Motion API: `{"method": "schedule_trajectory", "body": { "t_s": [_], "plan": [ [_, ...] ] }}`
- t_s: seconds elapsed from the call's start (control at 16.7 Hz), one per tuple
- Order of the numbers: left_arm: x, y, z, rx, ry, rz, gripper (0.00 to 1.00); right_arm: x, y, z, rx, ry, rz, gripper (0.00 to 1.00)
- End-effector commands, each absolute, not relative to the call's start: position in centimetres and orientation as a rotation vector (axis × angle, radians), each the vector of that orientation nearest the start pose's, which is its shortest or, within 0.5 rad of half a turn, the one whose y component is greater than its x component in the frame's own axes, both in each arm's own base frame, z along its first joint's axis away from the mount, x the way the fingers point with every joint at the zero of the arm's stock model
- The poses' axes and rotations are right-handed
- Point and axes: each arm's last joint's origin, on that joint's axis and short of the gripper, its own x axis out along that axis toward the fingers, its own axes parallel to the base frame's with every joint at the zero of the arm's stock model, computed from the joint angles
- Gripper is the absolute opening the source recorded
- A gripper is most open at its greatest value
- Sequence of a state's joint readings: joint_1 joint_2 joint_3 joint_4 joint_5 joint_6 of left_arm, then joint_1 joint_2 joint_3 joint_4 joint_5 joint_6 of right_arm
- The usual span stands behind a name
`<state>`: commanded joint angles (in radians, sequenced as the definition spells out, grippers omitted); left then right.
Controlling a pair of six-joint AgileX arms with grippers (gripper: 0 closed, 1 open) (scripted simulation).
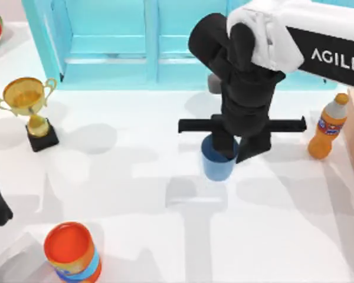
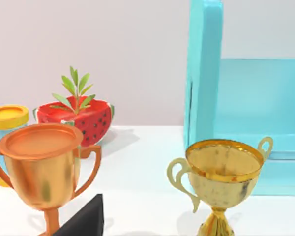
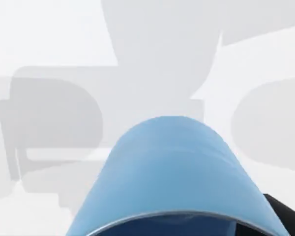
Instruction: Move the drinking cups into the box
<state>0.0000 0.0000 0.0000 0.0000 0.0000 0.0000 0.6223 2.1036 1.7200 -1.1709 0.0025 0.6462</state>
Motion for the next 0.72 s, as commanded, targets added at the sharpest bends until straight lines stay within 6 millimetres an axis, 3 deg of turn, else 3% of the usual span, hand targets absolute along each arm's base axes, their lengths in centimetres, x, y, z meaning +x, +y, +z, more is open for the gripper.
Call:
{"method": "schedule_trajectory", "body": {
  "t_s": [0.24,0.72],
  "plan": [
    [10.6,-0.1,16.0,0.0,0.0,0.0,1.0,32.5,19.8,23.4,0.013,1.565,-0.007,0.0],
    [10.6,-0.1,16.0,0.0,0.0,0.0,1.0,32.3,19.2,23.8,0.002,1.581,0.003,0.0]
  ]
}}
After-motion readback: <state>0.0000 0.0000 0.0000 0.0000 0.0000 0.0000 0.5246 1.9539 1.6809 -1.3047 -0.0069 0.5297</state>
